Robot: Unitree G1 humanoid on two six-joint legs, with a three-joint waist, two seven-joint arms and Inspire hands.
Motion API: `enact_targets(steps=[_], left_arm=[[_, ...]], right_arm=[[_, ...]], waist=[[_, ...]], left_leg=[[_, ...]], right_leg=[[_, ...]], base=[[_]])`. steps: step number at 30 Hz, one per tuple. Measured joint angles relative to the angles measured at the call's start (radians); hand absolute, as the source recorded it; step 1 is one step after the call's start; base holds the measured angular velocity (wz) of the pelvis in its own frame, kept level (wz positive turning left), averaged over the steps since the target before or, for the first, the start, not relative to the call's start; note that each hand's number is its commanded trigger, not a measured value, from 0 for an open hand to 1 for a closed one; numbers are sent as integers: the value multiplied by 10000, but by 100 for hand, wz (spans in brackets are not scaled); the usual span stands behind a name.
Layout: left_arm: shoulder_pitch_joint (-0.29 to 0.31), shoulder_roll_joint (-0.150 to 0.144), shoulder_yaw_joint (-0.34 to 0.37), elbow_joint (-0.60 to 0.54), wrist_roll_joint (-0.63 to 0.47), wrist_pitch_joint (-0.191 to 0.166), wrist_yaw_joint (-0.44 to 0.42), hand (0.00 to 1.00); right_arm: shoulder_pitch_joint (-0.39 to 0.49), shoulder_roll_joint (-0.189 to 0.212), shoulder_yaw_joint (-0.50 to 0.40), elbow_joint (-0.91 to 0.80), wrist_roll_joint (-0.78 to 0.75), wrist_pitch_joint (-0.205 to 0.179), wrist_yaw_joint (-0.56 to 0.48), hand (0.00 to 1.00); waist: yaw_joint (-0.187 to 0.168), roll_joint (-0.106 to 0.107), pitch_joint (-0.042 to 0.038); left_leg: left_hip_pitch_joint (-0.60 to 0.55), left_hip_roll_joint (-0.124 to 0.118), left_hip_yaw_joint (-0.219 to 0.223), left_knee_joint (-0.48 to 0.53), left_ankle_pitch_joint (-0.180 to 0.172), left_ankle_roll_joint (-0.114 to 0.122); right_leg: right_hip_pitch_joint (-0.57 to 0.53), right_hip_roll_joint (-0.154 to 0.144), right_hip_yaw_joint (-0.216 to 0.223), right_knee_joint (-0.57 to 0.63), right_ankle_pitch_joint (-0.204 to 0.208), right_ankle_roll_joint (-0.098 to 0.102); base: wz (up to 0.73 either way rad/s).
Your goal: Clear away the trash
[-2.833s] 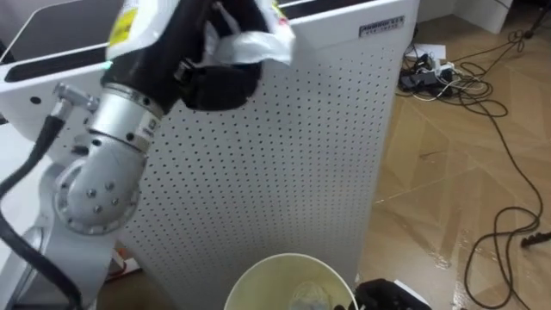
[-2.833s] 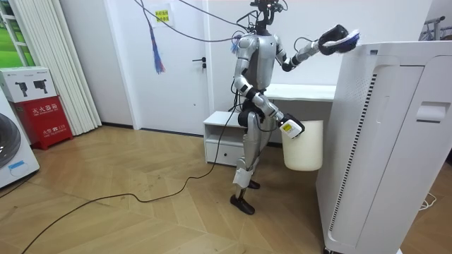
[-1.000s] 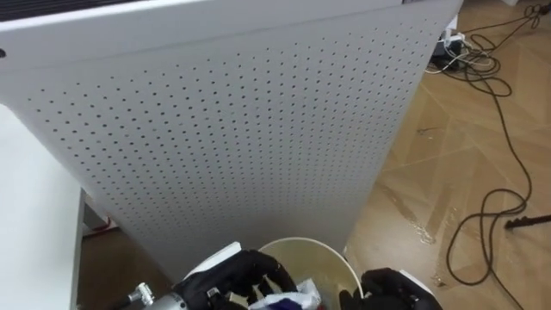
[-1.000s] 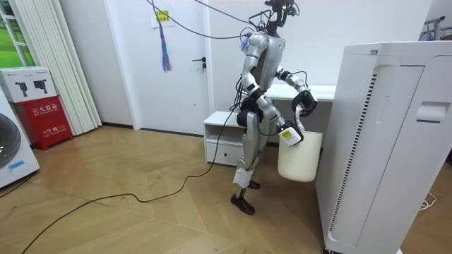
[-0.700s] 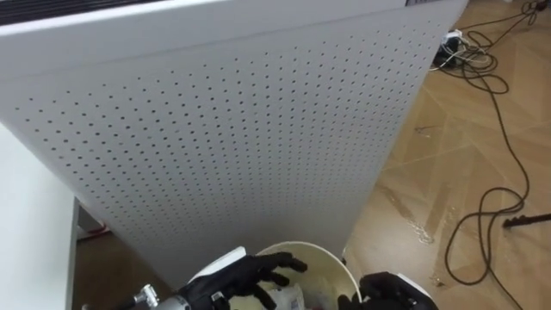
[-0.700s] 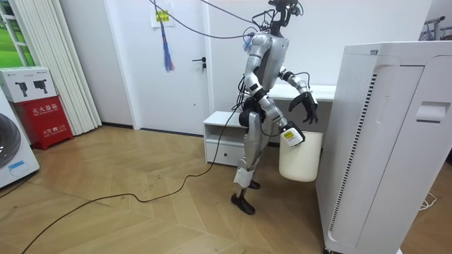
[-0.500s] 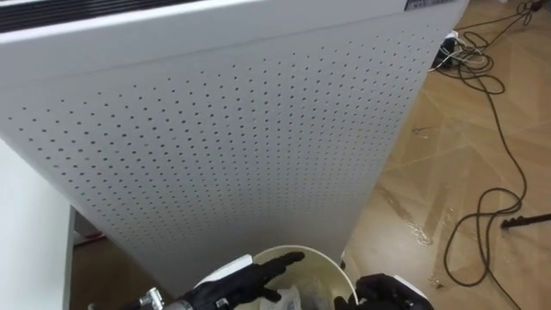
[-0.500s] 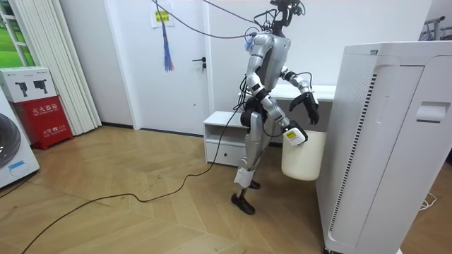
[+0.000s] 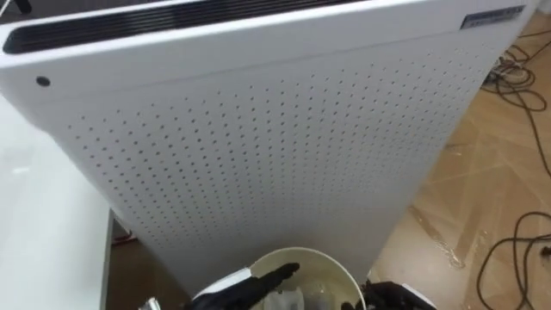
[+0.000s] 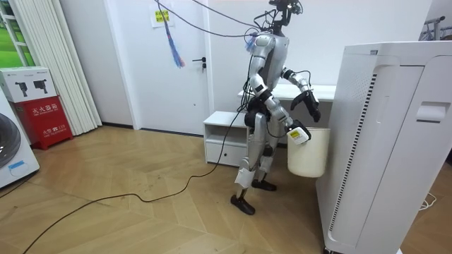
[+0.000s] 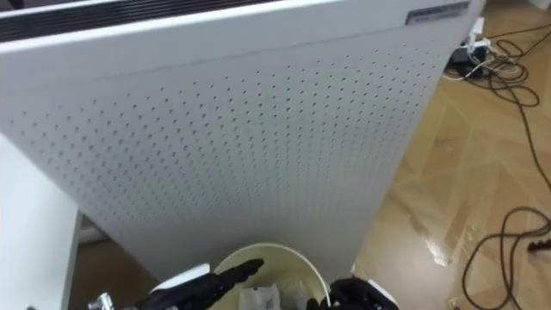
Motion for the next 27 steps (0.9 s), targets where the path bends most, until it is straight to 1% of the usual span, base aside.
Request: enact_targets(steps=[4, 6, 8, 12, 13, 14, 16, 18, 19, 21, 24, 27], left_arm=[[356, -187, -3, 353, 50, 3, -22, 0], [546, -200, -2, 506, 32, 3, -28, 0], [619, -188, -1, 709, 27, 29, -29, 0], [751, -191, -12, 928, -176, 141, -85, 0], [797, -198, -12, 937, -180, 138, -82, 0], [892, -202, -12, 1028, -173, 138, -86, 0], [1012, -203, -8, 1243, -160, 151, -99, 0], [1038, -272, -8, 1863, -160, 147, -110, 0], [1038, -290, -7, 2036, -168, 154, -94, 0], [1053, -423, -9, 2696, -187, 159, 17, 0], [1066, -497, 2, 3273, -165, 170, 232, 0], [1175, -545, 5, 3685, -162, 171, 375, 0]], right_arm=[[260, -78, -15, 0, -5, 0, 1, 100], [468, -165, -80, -97, -24, 1, 3, 100], [599, -185, -80, -94, -30, 3, -8, 100], [1131, -219, -80, -88, -21, 10, -14, 100], [1215, -218, -80, -88, -20, 10, -14, 100], [1378, -208, -80, -84, -23, 14, -3, 100], [1512, -204, -82, -67, -34, 52, 15, 100], [1625, -176, -91, 103, -88, 51, 15, 100], [1646, -168, -90, 159, -111, 52, 14, 100], [1896, -179, -120, 333, -116, 52, -15, 100], [2259, -169, -126, 408, -117, 53, -115, 100], [2476, -124, -148, 547, -102, 52, -111, 100]], waist=[[-18, -14, 4], [-43, -34, 1], [-88, -60, 5], [-122, -138, 0], [-135, -161, -9], [-157, -205, -50], [-255, -266, -58], [-294, -353, -77], [-306, -374, -73], [-338, -429, -77], [-325, -479, -62], [-322, -548, -55]], left_leg=[[420, 71, 25, -179, 91, -99], [523, 128, 62, -190, 124, -150], [561, 128, 64, -187, 156, -186], [737, 180, 82, -244, 214, -278], [774, 179, 88, -285, 224, -292], [832, 180, 103, -353, 238, -315], [927, 183, 111, -421, 248, -335], [1094, 196, 165, -488, 218, -380], [1131, 197, 167, -498, 208, -391], [1273, 202, 166, -508, 154, -416], [1320, 225, 187, -513, 132, -428], [1322, 244, 218, -509, 129, -446]], right_leg=[[169, 62, -93, 133, -42, -89], [205, 110, -95, 219, -89, -136], [248, 167, -102, 196, -104, -169], [374, 220, -164, 187, -173, -263], [388, 222, -164, 187, -181, -273], [408, 230, -164, 180, -193, -286], [494, 249, -163, 173, -195, -295], [588, 262, -162, 183, -195, -298], [627, 265, -164, 176, -195, -299], [755, 272, -173, 174, -204, -304], [777, 292, -141, 178, -216, -305], [770, 306, -147, 179, -263, -357]], base=[[-10], [-5], [-2], [-1], [-5], [-3], [0], [-7], [-7], [0], [-3], [-1]])
